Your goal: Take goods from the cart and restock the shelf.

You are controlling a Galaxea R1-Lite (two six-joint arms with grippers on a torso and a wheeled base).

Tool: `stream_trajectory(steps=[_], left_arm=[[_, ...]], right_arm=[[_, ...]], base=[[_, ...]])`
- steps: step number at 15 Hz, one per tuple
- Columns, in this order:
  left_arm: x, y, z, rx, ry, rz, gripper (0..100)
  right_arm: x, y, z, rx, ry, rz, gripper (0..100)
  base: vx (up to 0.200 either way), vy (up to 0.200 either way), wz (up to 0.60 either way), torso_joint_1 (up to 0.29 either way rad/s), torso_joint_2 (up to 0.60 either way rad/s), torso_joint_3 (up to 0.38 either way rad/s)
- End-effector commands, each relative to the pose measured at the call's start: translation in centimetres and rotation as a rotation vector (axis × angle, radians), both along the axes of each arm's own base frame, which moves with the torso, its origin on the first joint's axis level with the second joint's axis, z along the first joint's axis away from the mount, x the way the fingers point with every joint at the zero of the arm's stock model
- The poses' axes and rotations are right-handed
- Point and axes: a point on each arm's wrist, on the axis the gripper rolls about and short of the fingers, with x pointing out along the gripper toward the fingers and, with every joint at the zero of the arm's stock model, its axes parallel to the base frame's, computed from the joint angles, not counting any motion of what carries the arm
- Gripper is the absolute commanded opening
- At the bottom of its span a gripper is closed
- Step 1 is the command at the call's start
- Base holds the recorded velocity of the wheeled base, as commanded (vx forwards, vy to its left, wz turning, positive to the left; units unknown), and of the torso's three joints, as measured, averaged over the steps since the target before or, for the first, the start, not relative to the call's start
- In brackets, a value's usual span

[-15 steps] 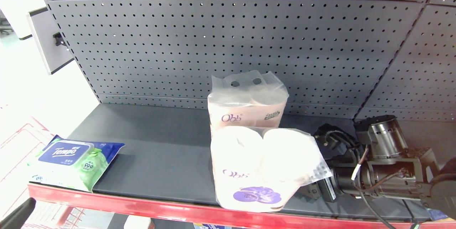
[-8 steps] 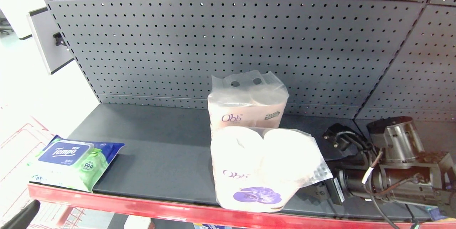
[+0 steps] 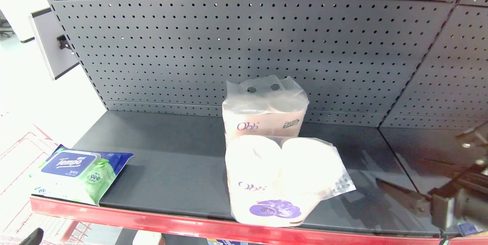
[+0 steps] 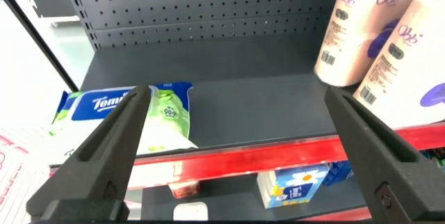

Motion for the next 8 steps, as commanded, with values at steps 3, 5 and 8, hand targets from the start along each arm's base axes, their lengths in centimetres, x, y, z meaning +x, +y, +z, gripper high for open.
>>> stream_trajectory(steps=[3, 5, 8], left_arm=[[-3.8, -0.5, -1.4, -0.004, 0.031, -0.002, 100], [-5.1, -0.7, -2.2, -0.011, 0.086, -0.010, 100], [-4.9, -0.6, -2.4, -0.002, 0.084, -0.006, 100]], right_arm=[[-11.9, -5.7, 2.4, 0.037, -0.293, -0.191, 100], [-16.5, -7.3, 1.7, 0.024, -0.285, -0.255, 100], [-20.2, -7.7, -0.8, -0.002, -0.232, -0.371, 100]], base=[[0.000, 0.000, 0.00, 0.000, 0.00, 0.000], [0.000, 0.000, 0.00, 0.000, 0.00, 0.000], [0.000, 0.000, 0.00, 0.000, 0.00, 0.000]])
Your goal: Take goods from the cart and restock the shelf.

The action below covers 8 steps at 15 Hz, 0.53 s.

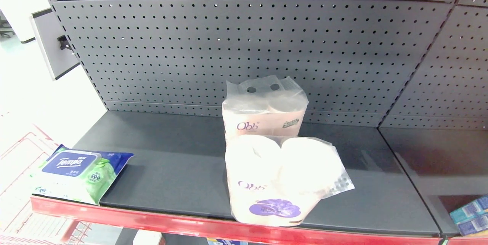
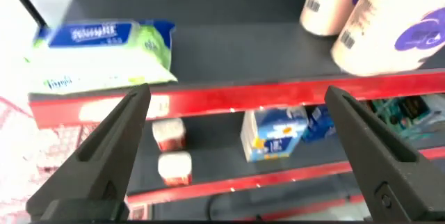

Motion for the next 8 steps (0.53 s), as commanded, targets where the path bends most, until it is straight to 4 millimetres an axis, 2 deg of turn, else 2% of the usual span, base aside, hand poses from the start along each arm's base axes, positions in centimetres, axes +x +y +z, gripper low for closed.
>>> stream_trajectory(steps=[1, 4, 5, 8], left_arm=[[0.0, 0.0, -0.7, 0.024, -0.030, -0.001, 100], [1.7, 0.3, -2.8, 0.048, -0.124, 0.033, 100], [2.4, 0.5, -4.2, 0.044, -0.156, 0.083, 100], [2.4, 0.5, -4.6, -0.038, -0.099, 0.113, 100]], right_arm=[[-4.5, -0.9, -0.8, 0.067, -0.151, -0.154, 100], [-4.0, -0.8, -1.8, 0.049, -0.111, -0.249, 100], [-3.2, -0.1, -2.4, 0.032, -0.058, -0.310, 100], [-2.1, 0.8, -5.5, 0.032, 0.005, -0.443, 100]], base=[[0.000, 0.000, 0.00, 0.000, 0.00, 0.000], [0.000, 0.000, 0.00, 0.000, 0.00, 0.000], [0.000, 0.000, 0.00, 0.000, 0.00, 0.000], [0.000, 0.000, 0.00, 0.000, 0.00, 0.000]])
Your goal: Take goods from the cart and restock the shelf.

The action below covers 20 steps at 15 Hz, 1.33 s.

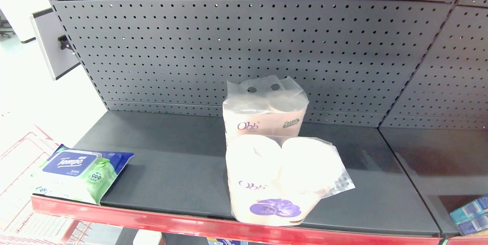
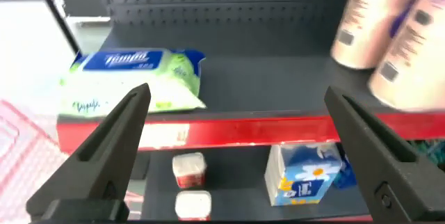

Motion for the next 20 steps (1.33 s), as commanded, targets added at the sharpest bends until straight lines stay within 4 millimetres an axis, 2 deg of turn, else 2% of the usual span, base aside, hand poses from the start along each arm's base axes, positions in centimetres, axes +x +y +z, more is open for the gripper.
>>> stream_trajectory(steps=[1, 2, 3, 4, 5, 6, 8, 9, 14, 16, 17, 18, 20], left_arm=[[0.1, 0.0, -0.5, -0.005, 0.021, 0.005, 100], [0.1, 0.1, -0.8, -0.009, 0.048, 0.019, 100], [0.1, 0.0, -0.9, -0.015, 0.059, 0.017, 100], [0.1, 0.0, -0.9, -0.019, 0.060, 0.014, 100], [0.1, 0.0, -0.9, -0.024, 0.061, 0.005, 100], [0.1, 0.0, -0.8, -0.023, 0.053, 0.005, 100], [0.1, 0.0, -0.6, -0.019, 0.031, 0.009, 100], [0.1, 0.1, -0.7, -0.019, 0.038, 0.060, 100], [0.1, 0.6, -1.0, -0.029, 0.068, 0.284, 100], [0.1, 0.6, -1.0, -0.022, 0.069, 0.281, 100], [0.1, 0.4, -1.0, -0.023, 0.071, 0.157, 100], [0.1, 0.2, -1.0, -0.022, 0.073, 0.105, 100], [0.1, 0.2, -1.0, -0.022, 0.072, 0.097, 100]], right_arm=[[0.5, 0.5, -1.6, 0.008, 0.031, -0.072, 100], [0.8, 0.6, -1.9, 0.013, 0.026, -0.095, 100], [0.8, 0.7, -3.2, 0.031, 0.003, -0.031, 100], [0.8, 0.8, -3.7, 0.043, -0.035, 0.030, 100], [1.6, 1.1, -3.7, 0.069, -0.120, 0.152, 100], [2.6, 1.2, -3.6, 0.058, -0.235, 0.195, 100], [4.0, 1.4, -5.0, -0.013, -0.333, 0.294, 100], [4.1, 1.5, -4.7, -0.023, -0.389, 0.330, 100], [4.2, 1.5, -5.0, -0.015, -0.370, 0.330, 100], [4.2, 1.5, -5.0, 0.006, -0.374, 0.324, 100], [4.2, 1.4, -5.0, -0.003, -0.370, 0.289, 100], [4.2, 1.3, -5.0, -0.009, -0.358, 0.275, 100], [4.2, 1.3, -5.0, -0.016, -0.366, 0.263, 100]], base=[[0.000, 0.000, 0.00, 0.000, 0.00, 0.000], [0.000, 0.000, 0.00, 0.000, 0.00, 0.000], [0.000, 0.000, 0.00, 0.000, 0.00, 0.000], [0.000, 0.000, 0.00, 0.000, 0.00, 0.000], [0.000, 0.000, 0.00, 0.000, 0.00, 0.000], [0.000, 0.000, 0.00, 0.000, 0.00, 0.000], [0.000, 0.000, 0.00, 0.000, 0.00, 0.000], [0.000, 0.000, 0.00, 0.000, 0.00, 0.000], [0.000, 0.000, 0.00, 0.000, 0.00, 0.000], [0.000, 0.000, 0.00, 0.000, 0.00, 0.000], [0.000, 0.000, 0.00, 0.000, 0.00, 0.000], [0.000, 0.000, 0.00, 0.000, 0.00, 0.000], [0.000, 0.000, 0.00, 0.000, 0.00, 0.000]])
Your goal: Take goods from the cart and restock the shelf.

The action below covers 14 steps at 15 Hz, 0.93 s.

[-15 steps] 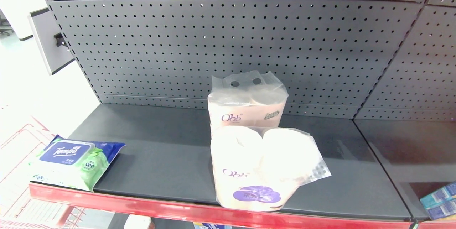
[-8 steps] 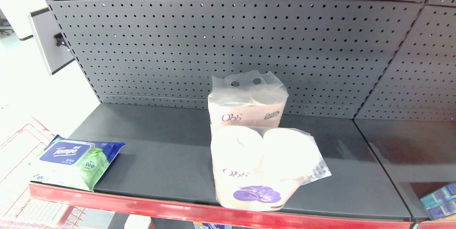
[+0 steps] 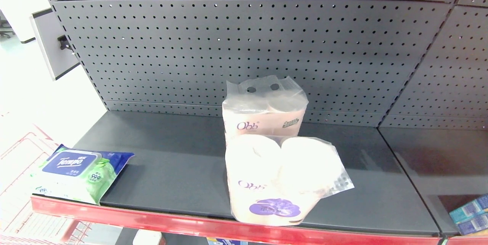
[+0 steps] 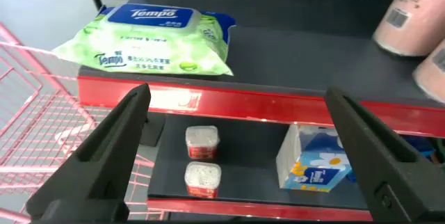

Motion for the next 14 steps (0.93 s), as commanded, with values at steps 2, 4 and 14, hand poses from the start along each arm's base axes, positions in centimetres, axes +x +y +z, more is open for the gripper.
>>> stream_trajectory(steps=[2, 4, 14], left_arm=[[0.4, 0.1, 0.1, 0.017, 0.042, -0.035, 100], [0.3, 0.1, 0.1, 0.054, 0.039, -0.154, 100], [-0.7, 0.6, -0.7, 0.036, -0.036, 0.069, 100]], right_arm=[[0.0, -0.1, 0.0, -0.025, 0.002, -0.049, 100], [0.0, 0.0, -0.1, -0.041, 0.004, 0.009, 100], [0.0, 0.3, -0.8, 0.089, 0.074, 0.138, 100]], base=[[0.000, 0.000, 0.00, 0.000, 0.00, 0.000], [0.000, 0.000, 0.00, 0.000, 0.00, 0.000], [0.000, 0.000, 0.00, 0.000, 0.00, 0.000]])
